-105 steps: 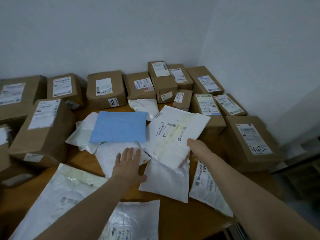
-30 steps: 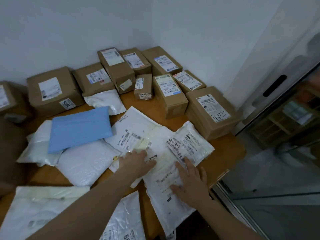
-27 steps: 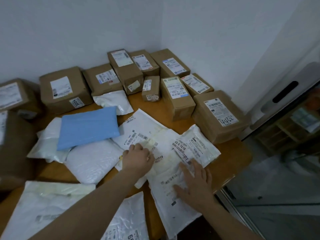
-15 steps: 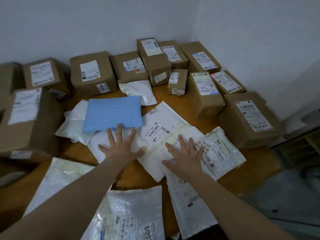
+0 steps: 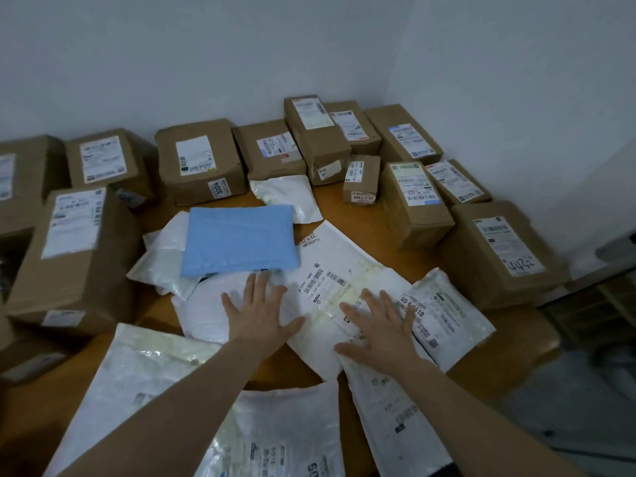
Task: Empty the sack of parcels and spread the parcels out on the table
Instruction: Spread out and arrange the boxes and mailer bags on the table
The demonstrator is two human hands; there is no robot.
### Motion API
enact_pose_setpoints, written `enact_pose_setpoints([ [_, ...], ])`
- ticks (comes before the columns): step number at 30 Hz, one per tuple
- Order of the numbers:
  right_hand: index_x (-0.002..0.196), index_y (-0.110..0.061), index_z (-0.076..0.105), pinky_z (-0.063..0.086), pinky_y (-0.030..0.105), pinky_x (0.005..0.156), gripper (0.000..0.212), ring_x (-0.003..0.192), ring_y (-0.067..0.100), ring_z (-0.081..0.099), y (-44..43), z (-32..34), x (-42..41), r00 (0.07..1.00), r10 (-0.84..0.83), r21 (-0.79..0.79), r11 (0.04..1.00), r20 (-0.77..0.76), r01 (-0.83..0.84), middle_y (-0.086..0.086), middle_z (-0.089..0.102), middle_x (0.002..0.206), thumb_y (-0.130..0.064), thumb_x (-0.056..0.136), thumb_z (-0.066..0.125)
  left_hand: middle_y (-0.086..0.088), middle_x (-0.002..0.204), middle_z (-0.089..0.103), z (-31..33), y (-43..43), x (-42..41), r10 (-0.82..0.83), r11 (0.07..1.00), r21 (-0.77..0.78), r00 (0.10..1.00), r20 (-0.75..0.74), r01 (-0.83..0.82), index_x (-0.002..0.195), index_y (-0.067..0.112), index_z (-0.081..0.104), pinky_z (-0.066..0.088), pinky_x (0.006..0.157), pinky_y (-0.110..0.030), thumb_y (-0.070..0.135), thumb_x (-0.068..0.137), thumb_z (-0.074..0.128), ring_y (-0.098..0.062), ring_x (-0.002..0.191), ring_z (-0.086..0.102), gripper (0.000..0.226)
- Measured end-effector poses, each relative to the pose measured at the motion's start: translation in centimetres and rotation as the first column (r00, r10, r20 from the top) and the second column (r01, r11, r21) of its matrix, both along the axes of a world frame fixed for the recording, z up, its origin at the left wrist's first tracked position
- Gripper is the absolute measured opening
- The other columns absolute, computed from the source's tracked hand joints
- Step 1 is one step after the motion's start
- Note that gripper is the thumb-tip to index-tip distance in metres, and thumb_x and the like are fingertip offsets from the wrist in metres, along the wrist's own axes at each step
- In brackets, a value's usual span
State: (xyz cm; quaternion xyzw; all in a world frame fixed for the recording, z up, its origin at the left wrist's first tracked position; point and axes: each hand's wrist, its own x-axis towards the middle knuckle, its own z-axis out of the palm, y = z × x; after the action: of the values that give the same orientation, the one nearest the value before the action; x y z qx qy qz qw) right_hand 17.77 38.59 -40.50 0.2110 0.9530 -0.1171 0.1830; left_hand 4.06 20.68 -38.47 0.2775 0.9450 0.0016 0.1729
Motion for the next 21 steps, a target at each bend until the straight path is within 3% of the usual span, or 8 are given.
enact_pose_setpoints([
  [3, 0.143, -0.052, 0.015, -0.017, 0.066, 0.103, 0.088, 0.145, 0.033, -0.011, -0.8, -0.3, 1.0, 0.971, -0.140, 0.099, 0.982, -0.193, 0.161, 0.002, 0.002, 0.161, -0.091, 0.065, 0.010, 0.004, 0.158, -0.023, -0.1, 0.6, 0.5, -0.242, 0.970, -0.003, 0.967, 0.083, 0.243, 0.148, 0.045, -0.004, -0.007, 0.112, -0.061, 0.077, 0.083, 0.028, -0.021, 0.145, -0.023, 0.079],
  [5, 0.142, -0.052, 0.015, -0.009, 0.070, 0.103, 0.084, 0.145, 0.038, 0.000, -1.3, -0.5, 1.9, 0.946, -0.232, 0.113, 0.958, -0.229, 0.262, 0.007, 0.010, 0.160, -0.091, 0.068, 0.010, 0.006, 0.157, -0.025, -0.4, 0.9, 1.1, -0.356, 0.933, -0.012, 0.926, 0.127, 0.361, 0.148, 0.045, -0.010, -0.010, 0.113, -0.057, 0.077, 0.084, 0.026, -0.019, 0.144, -0.025, 0.080],
  [10, 0.143, -0.050, -0.012, 0.006, 0.071, 0.105, 0.113, 0.144, 0.037, -0.016, -1.8, -1.2, 5.6, 0.910, -0.409, 0.087, 0.906, -0.069, 0.414, 0.006, -0.018, 0.158, -0.099, 0.042, 0.001, 0.000, 0.160, -0.016, -1.3, 1.2, 2.1, -0.454, 0.881, -0.037, 0.866, 0.209, 0.471, 0.149, 0.045, -0.003, -0.010, 0.116, -0.054, 0.065, 0.092, 0.031, -0.021, 0.148, -0.012, 0.069],
  [12, 0.144, -0.047, -0.012, 0.012, 0.066, 0.109, 0.121, 0.145, 0.033, -0.014, -1.6, -1.7, 7.4, 0.909, -0.417, 0.067, 0.907, -0.017, 0.417, 0.003, -0.020, 0.157, -0.100, 0.036, -0.003, -0.003, 0.159, -0.017, -1.4, 1.3, 2.4, -0.461, 0.871, -0.069, 0.857, 0.230, 0.487, 0.148, 0.048, 0.005, -0.011, 0.114, -0.055, 0.062, 0.092, 0.034, -0.025, 0.148, -0.011, 0.064],
  [17, 0.144, -0.047, -0.014, 0.006, 0.063, 0.112, 0.116, 0.145, 0.029, -0.014, -1.1, -2.5, 9.3, 0.926, -0.378, 0.018, 0.926, -0.010, 0.378, 0.004, -0.019, 0.157, -0.100, 0.041, -0.003, -0.009, 0.159, -0.018, -1.2, 1.9, 3.3, -0.473, 0.870, -0.062, 0.864, 0.173, 0.489, 0.148, 0.046, 0.011, -0.014, 0.113, -0.054, 0.069, 0.089, 0.031, -0.029, 0.146, -0.017, 0.066],
  [19, 0.143, -0.049, -0.008, 0.004, 0.063, 0.111, 0.106, 0.146, 0.030, -0.007, -1.3, -2.0, 9.2, 0.917, -0.392, 0.026, 0.918, -0.070, 0.395, 0.007, -0.009, 0.158, -0.098, 0.049, 0.001, -0.008, 0.158, -0.020, -0.8, 2.8, 4.2, -0.496, 0.864, -0.006, 0.852, 0.167, 0.504, 0.149, 0.044, 0.006, -0.015, 0.114, -0.051, 0.073, 0.086, 0.031, -0.027, 0.145, -0.021, 0.074],
  [21, 0.144, -0.046, 0.017, 0.012, 0.066, 0.108, 0.086, 0.143, 0.036, 0.015, -1.4, -1.2, 8.7, 0.877, -0.419, 0.029, 0.899, -0.234, 0.438, 0.012, 0.017, 0.156, -0.088, 0.070, 0.006, -0.006, 0.157, -0.025, -0.5, 3.7, 5.5, -0.530, 0.844, 0.025, 0.826, 0.191, 0.535, 0.148, 0.046, -0.004, -0.014, 0.115, -0.054, 0.077, 0.083, 0.032, -0.028, 0.143, -0.026, 0.081],
])
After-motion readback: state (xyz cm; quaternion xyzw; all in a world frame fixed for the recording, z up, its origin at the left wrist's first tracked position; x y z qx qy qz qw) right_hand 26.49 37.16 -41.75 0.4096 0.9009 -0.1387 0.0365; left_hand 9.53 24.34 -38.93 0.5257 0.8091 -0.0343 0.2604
